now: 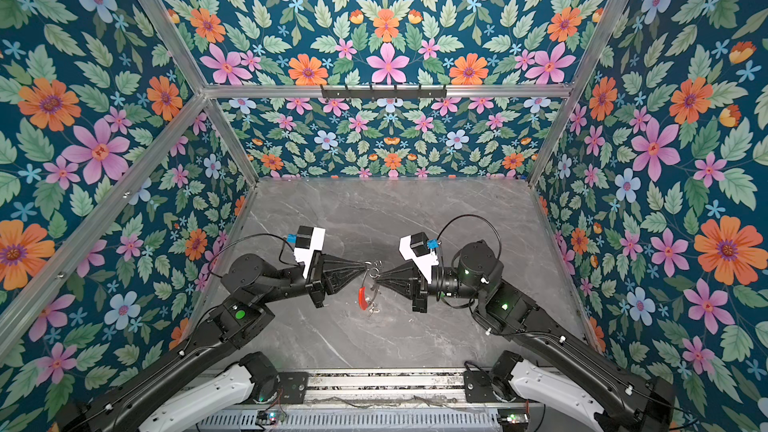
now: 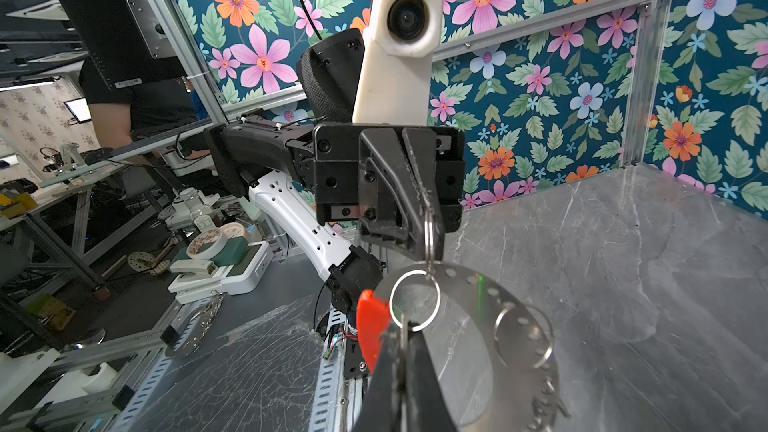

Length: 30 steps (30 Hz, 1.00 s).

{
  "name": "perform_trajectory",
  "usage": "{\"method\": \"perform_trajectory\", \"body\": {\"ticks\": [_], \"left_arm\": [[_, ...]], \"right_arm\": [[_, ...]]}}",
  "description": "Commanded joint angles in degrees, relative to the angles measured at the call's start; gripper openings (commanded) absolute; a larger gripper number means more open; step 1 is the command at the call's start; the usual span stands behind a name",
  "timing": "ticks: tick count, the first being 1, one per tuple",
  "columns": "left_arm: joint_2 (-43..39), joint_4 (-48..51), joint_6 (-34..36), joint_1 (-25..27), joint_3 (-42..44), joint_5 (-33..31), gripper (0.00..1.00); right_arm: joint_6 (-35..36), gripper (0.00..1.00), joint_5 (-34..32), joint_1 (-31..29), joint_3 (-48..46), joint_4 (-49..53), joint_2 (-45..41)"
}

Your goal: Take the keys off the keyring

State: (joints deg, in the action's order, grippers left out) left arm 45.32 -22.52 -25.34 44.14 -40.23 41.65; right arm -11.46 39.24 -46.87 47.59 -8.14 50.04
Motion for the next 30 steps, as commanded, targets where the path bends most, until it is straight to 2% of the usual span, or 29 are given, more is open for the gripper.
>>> {"method": "perform_trajectory", "body": {"ticks": [1,10,18,30], "left_arm": [[-0.79,-0.41,1.75,-0.13,-0.55,-6.96,0.0],[-2.93,1.95,3.63,-0.17,-0.29,-13.76,0.0],[-3.75,3.68,4.99,-0.03,-0.36,-16.75,0.0],[-4.36,6.29,6.89,0.24,-0.37,-19.06,0.0]], "right_arm": [[-1.66,0.0,1.3,-0.4,-0.21,-2.62,0.19],[-7.25,0.0,0.25,-1.35,-0.95,-8.36,2.07],[-7.45,0.0,-1.8,-4.99,-0.14,-8.62,3.55],[-12.02,0.0,-2.56,-5.5,-0.5,-14.04,4.98]]}}
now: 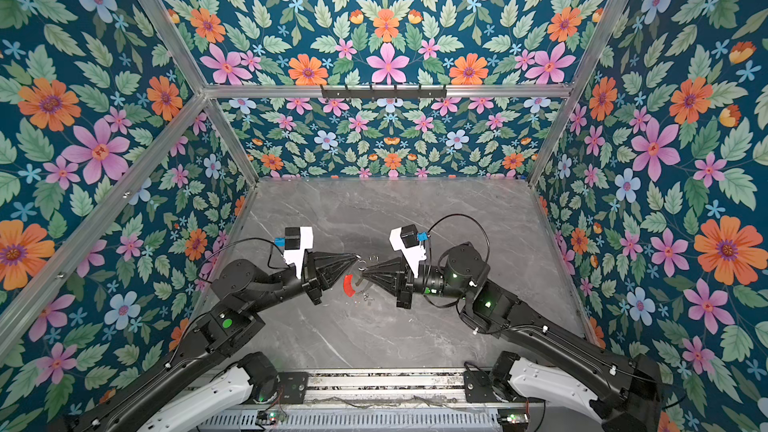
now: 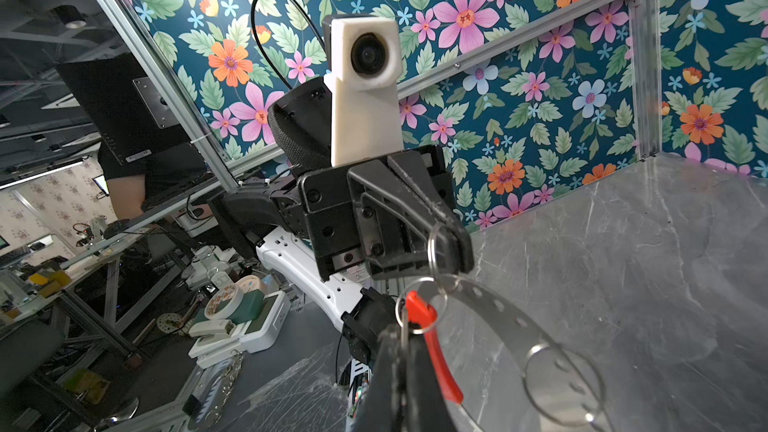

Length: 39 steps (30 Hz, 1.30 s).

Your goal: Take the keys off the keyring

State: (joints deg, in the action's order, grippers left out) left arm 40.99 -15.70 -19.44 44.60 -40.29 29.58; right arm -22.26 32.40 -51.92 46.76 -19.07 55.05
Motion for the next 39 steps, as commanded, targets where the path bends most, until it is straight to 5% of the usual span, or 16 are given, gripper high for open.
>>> {"method": "perform_trajectory", "body": {"ticks": [1,17,39], "left_arm": [[-0.04,-0.2,1.18,-0.15,-0.38,-7.15,0.0],[-0.04,8.41,3.71,0.5,-2.71,-13.1,0.0],[1.11,16.05,6.26,0.97,-6.11,-12.68,0.0]], "right_arm": [[-1.57,0.0,4.16,-0.39,0.41,-3.61,-0.03],[-4.67,0.0,1.85,-0.44,4.6,-0.48,-0.28],[2.5,0.0,4.05,3.66,13.54,18.29,-0.91]]}}
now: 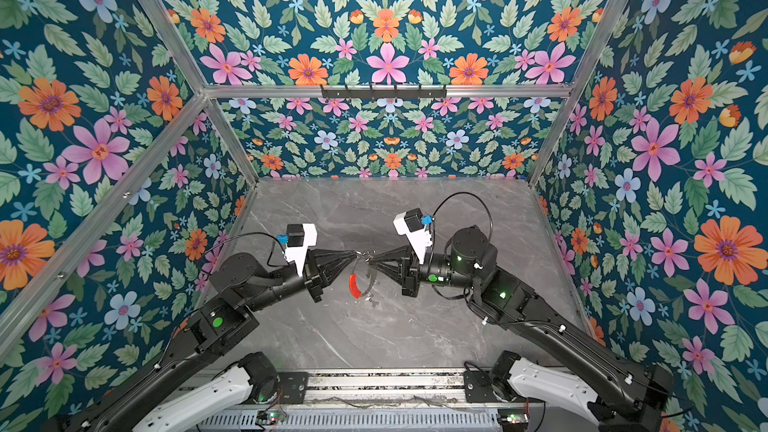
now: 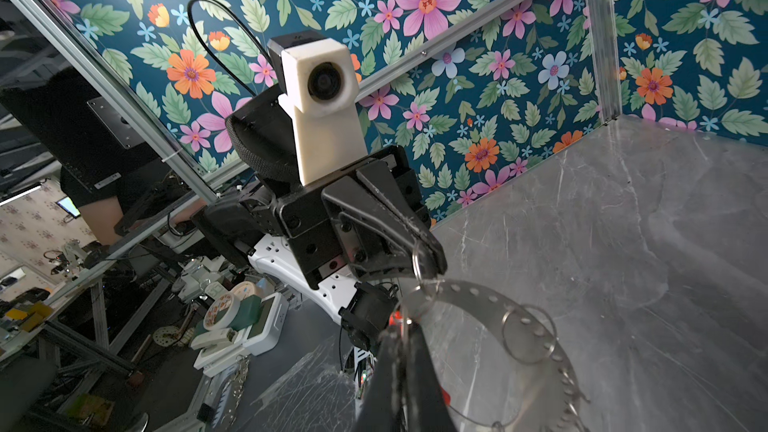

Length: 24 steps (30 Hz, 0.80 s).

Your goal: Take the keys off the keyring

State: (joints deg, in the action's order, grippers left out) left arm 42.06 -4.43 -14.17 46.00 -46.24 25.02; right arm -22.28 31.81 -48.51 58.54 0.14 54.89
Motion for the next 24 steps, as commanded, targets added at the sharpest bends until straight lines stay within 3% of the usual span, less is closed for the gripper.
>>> {"method": "perform_trajectory", "body": {"ticks": [1,10,24], "left_arm": [[0.09,4.86,1.07,-0.39,-0.23,-7.8,0.0],[1.71,6.21,1.55,-0.26,-1.4,-2.27,0.0],[1.4,4.43,0.64,-0.14,-1.34,-1.61,0.0]], "right_arm": [[3.19,0.0,4.78,0.33,2.28,0.05,-0.75],[8.22,0.0,8.18,1.93,7.77,8.47,1.32],[10.56,0.0,10.15,1.94,8.44,11.39,4.08]]}}
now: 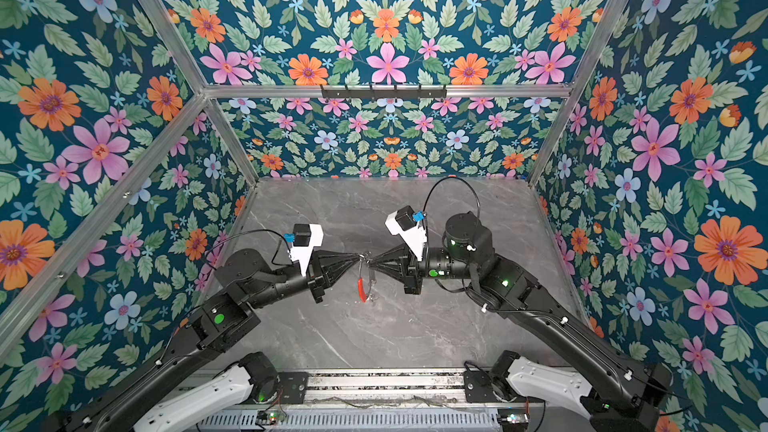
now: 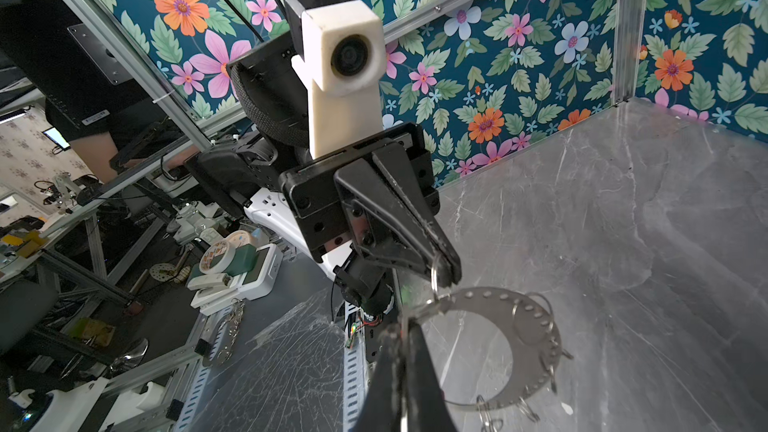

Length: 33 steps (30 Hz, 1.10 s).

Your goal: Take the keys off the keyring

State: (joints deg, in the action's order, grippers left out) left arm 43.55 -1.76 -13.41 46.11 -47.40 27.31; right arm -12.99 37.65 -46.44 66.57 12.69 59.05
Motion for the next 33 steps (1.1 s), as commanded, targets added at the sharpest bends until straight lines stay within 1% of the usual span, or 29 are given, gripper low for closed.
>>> {"method": "perform_trajectory", "body": {"ticks": [1,12,25,33], "left_arm": [[-0.17,1.62,-0.21,-0.24,-0.26,-3.84,0.0],[-0.75,0.79,-0.82,-0.3,-0.33,-4.02,0.0],[-1.05,1.12,-0.56,-0.26,-0.42,-4.71,0.0],[-1.19,-0.34,-1.29,-0.23,-0.24,-2.06,0.0]], "right_arm": [[1.23,0.0,4.37,-0.14,0.19,-1.1,-0.08],[1.88,0.0,3.48,-0.12,-3.08,-1.53,-0.97],[3.11,0.0,3.13,-0.14,-3.62,-0.48,-1.87],[2.48,0.0,3.75,-0.12,-5.12,-2.37,-0.87]]}}
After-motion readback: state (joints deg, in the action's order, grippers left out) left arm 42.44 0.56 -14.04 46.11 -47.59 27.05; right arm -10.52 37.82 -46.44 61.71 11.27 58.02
